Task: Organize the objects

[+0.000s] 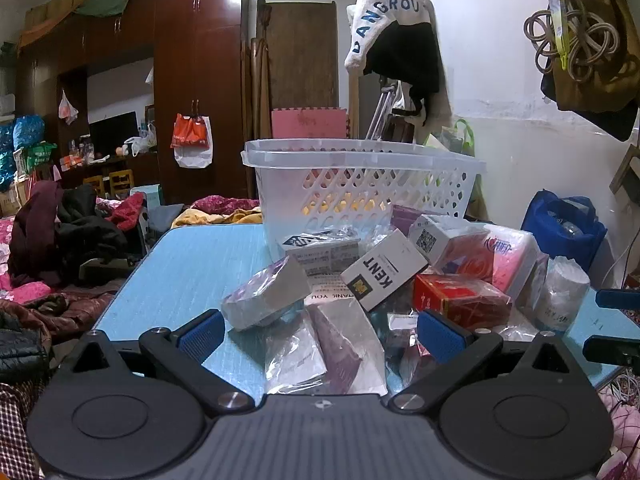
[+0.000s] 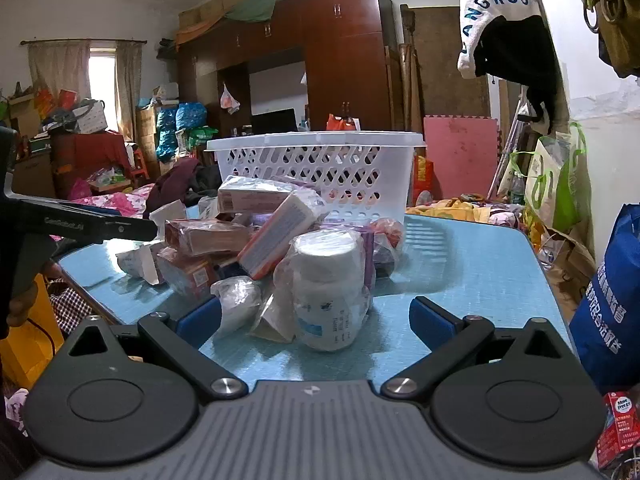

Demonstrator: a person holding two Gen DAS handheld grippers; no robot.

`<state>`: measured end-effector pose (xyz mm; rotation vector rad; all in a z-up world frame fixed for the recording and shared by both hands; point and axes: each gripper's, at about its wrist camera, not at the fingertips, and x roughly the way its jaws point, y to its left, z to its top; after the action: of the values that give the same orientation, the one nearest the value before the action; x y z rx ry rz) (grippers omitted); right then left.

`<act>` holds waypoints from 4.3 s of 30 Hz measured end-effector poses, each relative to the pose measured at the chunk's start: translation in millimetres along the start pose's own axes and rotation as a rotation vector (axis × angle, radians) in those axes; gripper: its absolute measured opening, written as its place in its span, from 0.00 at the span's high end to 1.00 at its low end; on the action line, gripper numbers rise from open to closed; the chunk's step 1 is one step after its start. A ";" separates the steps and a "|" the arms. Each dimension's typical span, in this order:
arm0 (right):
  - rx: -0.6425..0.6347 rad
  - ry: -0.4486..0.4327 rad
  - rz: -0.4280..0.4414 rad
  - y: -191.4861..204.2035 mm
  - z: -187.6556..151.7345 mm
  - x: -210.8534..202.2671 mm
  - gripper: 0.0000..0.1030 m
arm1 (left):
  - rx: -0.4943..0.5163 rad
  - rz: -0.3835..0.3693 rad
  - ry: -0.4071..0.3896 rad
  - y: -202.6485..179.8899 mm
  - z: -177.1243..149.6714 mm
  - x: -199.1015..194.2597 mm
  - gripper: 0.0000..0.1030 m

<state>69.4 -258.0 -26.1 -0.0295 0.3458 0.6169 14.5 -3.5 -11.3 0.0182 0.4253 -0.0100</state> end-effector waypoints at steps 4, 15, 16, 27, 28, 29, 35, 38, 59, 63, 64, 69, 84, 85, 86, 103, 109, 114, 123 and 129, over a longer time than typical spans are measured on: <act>0.002 -0.001 0.000 0.5 -0.2 0.0 0.00 | 0.003 -0.003 0.003 -0.7 0.1 0.3 0.00; -0.002 -0.005 0.005 1.4 0.1 1.1 0.00 | 0.005 -0.003 0.008 -1.2 -0.7 1.4 0.00; -0.002 -0.007 0.006 1.5 -0.1 1.0 0.00 | 0.004 -0.003 0.009 -0.9 -1.3 1.7 0.00; 0.014 -0.012 0.037 4.6 1.8 3.4 0.15 | 0.011 0.017 0.047 16.0 -17.0 0.3 0.00; 0.017 -0.008 0.041 4.2 1.8 5.0 0.16 | 0.017 0.014 0.051 16.2 -18.1 0.6 0.00; 0.022 -0.006 0.046 3.6 1.6 6.4 0.20 | 0.022 0.009 0.056 16.3 -19.3 1.2 0.00; 0.042 -0.016 0.036 -2.1 4.0 10.2 0.30 | 0.017 0.015 0.042 22.1 -25.0 3.4 0.00; 0.033 -0.025 0.016 -2.5 6.9 13.5 0.35 | -0.007 0.014 0.031 27.6 -24.3 2.9 0.00; 0.013 -0.015 0.000 -4.3 7.2 15.3 0.52 | 0.077 -0.052 0.028 11.0 -38.6 13.5 0.47; 0.016 -0.020 -0.001 -5.3 7.5 11.5 0.52 | 0.048 -0.079 0.000 14.9 -36.9 5.7 0.50; 0.015 -0.023 -0.003 -5.3 7.9 10.0 0.52 | 0.049 -0.078 -0.011 15.1 -35.6 2.9 0.50; 0.015 -0.054 0.007 -5.4 15.6 -0.8 0.52 | 0.049 -0.100 -0.085 15.3 -22.9 -14.2 0.52; -0.060 -0.116 0.045 0.1 96.4 26.7 0.53 | -0.003 -0.205 -0.178 14.5 63.6 16.3 0.57; -0.067 -0.119 0.042 1.9 101.6 29.4 0.53 | -0.006 -0.207 -0.190 14.3 70.0 14.5 0.57; -0.072 -0.122 0.043 2.9 108.7 33.5 0.53 | -0.010 -0.207 -0.200 14.6 78.9 14.8 0.57; -0.162 -0.058 -0.063 12.3 141.9 106.6 0.11 | -0.054 -0.114 -0.109 25.0 145.9 104.4 0.24; -0.134 -0.088 -0.068 -3.7 108.0 46.8 0.00 | -0.034 -0.130 -0.160 28.3 104.4 45.3 0.16; -0.015 -0.079 -0.031 -28.8 44.1 9.1 0.00 | -0.044 -0.177 -0.180 22.5 33.1 0.6 0.15; 0.037 -0.016 0.040 -37.6 16.1 19.7 0.21 | 0.110 -0.164 -0.092 -5.4 -23.4 -5.9 0.15; 0.018 0.036 0.043 -26.9 17.2 38.7 0.41 | 0.107 -0.172 -0.046 -5.5 -33.2 12.1 0.15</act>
<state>119.5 -256.0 -24.6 -0.0162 0.3875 0.6563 11.8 -8.4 -46.6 0.0867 0.3785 -0.2024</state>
